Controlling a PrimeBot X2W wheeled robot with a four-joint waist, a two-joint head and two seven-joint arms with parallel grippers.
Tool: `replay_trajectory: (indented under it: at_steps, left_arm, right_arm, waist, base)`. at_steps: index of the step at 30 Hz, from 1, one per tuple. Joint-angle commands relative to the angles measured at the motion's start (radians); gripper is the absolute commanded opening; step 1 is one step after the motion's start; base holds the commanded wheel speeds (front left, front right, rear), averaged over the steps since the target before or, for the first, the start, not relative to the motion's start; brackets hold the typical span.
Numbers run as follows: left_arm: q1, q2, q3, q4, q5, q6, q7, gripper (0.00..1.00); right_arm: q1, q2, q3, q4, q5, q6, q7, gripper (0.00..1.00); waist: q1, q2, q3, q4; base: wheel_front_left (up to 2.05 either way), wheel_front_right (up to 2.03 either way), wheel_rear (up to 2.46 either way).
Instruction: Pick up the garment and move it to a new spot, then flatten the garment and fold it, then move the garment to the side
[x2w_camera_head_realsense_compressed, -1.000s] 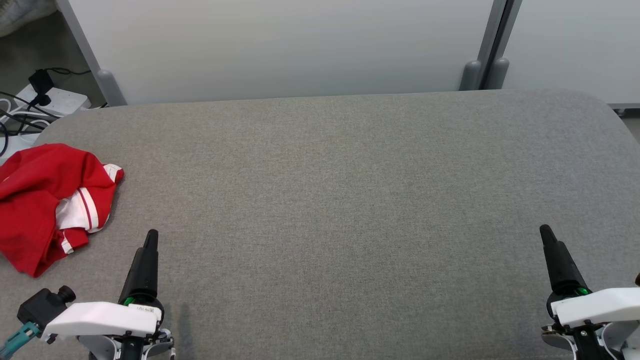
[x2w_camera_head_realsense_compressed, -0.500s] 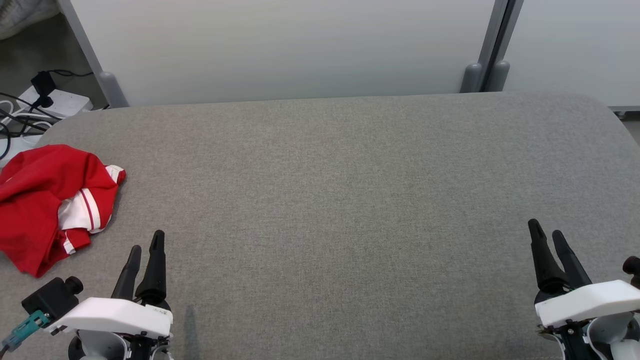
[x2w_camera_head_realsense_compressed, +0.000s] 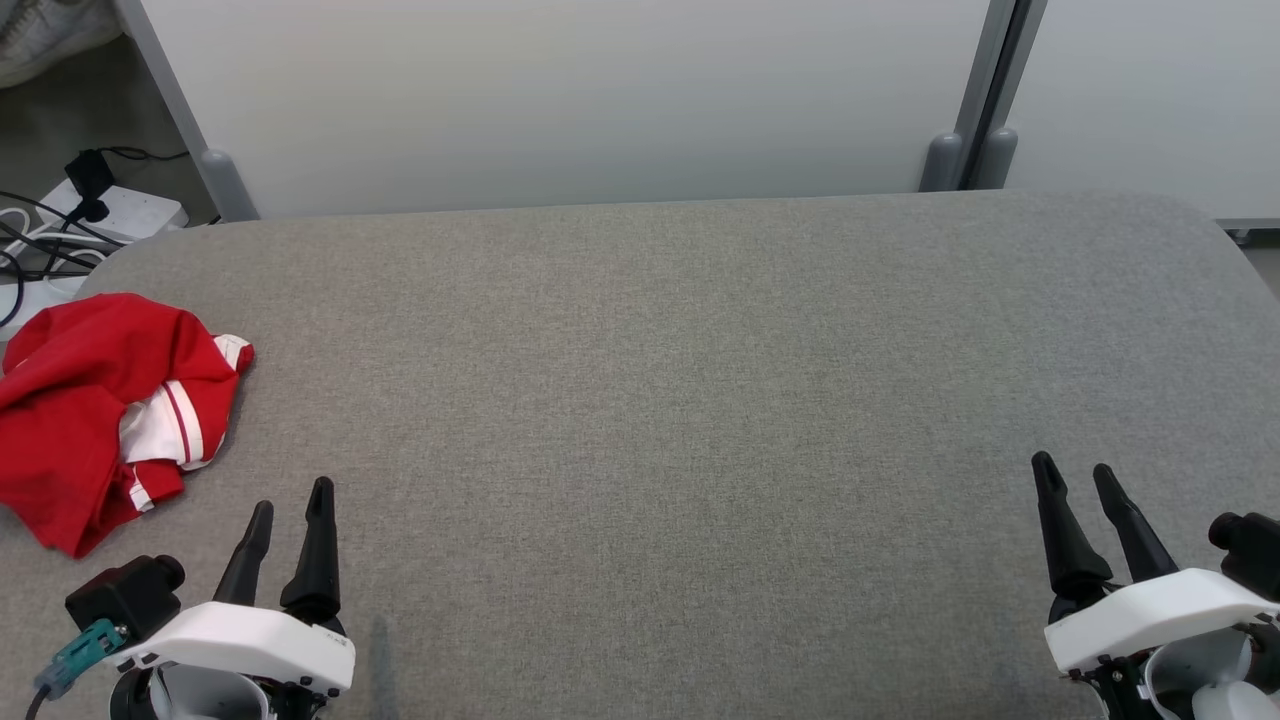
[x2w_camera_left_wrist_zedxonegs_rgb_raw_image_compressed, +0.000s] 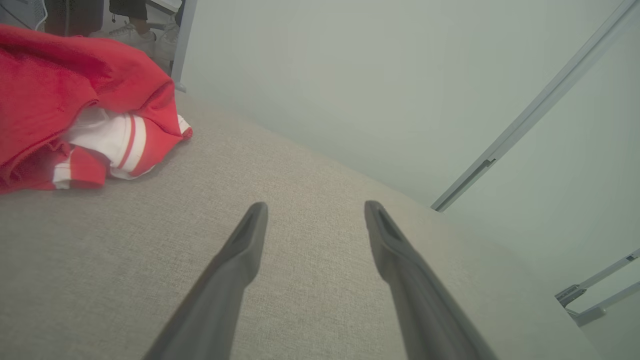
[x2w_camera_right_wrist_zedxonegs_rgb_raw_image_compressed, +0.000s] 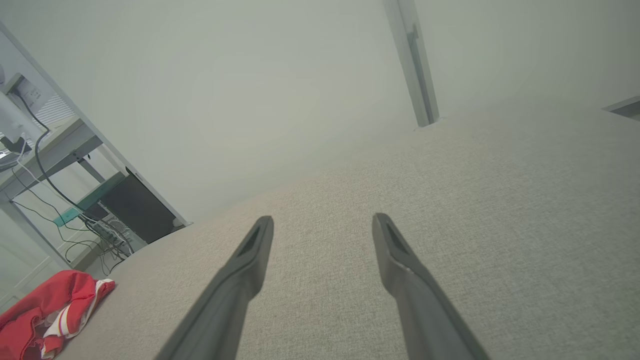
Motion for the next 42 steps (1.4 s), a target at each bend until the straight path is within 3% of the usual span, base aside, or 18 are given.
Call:
replay_trajectory:
  at_steps: [1, 15, 42]
  left_arm:
    - [-0.052, 0.028, 0.016, -0.017, 0.042, 0.013, -0.019, 1.0]
    - [-0.067, 0.057, -0.009, 0.014, 0.184, 0.045, -0.05, 1.0]
    - [-0.068, 0.081, -0.018, 0.028, 0.344, 0.081, -0.072, 1.0]
  right_arm:
    - [-0.033, -0.016, 0.013, -0.022, -0.043, 0.006, -0.02, 1.0]
    - [-0.024, -0.005, 0.022, 0.004, -0.207, 0.006, -0.058, 1.0]
    - [-0.013, -0.009, 0.061, 0.015, -0.379, 0.007, -0.093, 1.0]
  waist:
    - [0.0, -0.0001, -0.001, 0.001]
    - [0.0, -0.0001, -0.009, 0.002]
    - [0.0, -0.0001, -0.017, -0.005]
  base:
    - [0.0, 0.0, 0.0]
    - [0.0, 0.0, 0.0]
    - [0.0, 0.0, 0.0]
